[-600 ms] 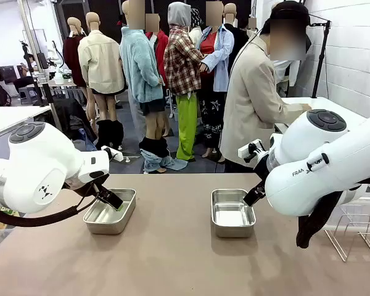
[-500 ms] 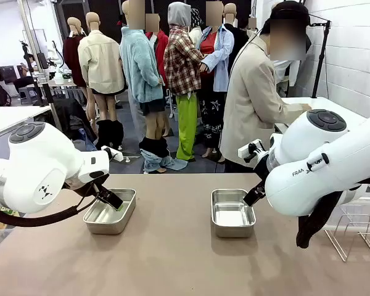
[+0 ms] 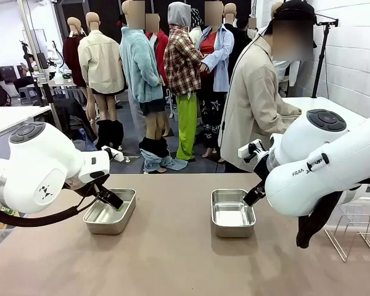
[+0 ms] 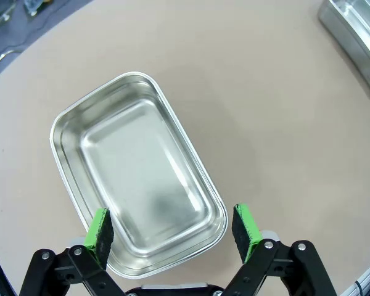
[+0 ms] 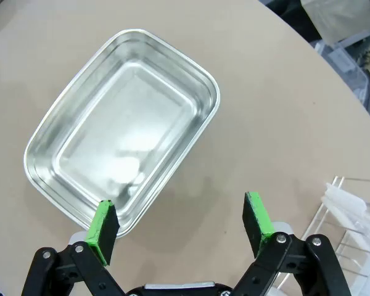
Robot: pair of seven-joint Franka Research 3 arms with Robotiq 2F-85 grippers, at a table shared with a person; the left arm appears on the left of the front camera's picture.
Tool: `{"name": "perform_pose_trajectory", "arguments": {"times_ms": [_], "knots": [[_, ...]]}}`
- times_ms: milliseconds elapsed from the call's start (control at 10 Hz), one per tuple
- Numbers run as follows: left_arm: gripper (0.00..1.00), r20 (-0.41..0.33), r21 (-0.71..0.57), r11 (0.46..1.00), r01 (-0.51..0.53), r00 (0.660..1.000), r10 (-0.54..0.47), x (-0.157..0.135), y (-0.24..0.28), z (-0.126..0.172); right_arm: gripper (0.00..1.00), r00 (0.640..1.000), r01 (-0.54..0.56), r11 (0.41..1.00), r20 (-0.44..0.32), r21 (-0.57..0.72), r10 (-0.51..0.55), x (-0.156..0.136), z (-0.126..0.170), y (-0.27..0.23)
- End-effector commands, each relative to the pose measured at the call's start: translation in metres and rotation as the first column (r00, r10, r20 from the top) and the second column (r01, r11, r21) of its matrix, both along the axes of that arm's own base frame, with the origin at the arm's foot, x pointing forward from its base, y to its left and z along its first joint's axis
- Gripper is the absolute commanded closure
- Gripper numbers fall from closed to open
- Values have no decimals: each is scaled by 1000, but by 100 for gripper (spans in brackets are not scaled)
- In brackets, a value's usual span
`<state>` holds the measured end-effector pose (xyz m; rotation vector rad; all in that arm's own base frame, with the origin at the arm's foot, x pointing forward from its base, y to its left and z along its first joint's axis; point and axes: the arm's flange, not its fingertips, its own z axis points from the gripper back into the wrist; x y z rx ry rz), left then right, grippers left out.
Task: Place the bread in airtight containers.
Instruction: Lift both Airtight Container.
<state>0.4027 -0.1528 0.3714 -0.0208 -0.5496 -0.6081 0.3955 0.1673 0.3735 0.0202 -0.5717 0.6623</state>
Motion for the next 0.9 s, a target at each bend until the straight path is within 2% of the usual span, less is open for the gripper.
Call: {"name": "perform_pose_trajectory", "arguments": {"times_ms": [0,300,400,500,600,800], "knots": [[0,0,-1,1000,-3,1000,3,0,1,0,0,1000,0,1000,0,0,0,0,0,0],[0,0,-1,1000,-3,1000,3,0,1,0,0,1000,0,1000,0,0,0,0,0,0],[0,0,0,1000,0,1000,0,0,0,0,0,998,68,998,-7,9,-68,10,5,11],[0,19,7,1000,1,1000,-2,3,-2,16,0,997,72,997,-38,33,-71,19,11,17],[0,53,29,999,-30,998,29,0,2,33,0,998,67,995,-27,76,-65,18,24,13],[0,140,41,997,-69,988,63,-5,27,83,0,983,163,981,71,103,-170,12,59,-12]]}}
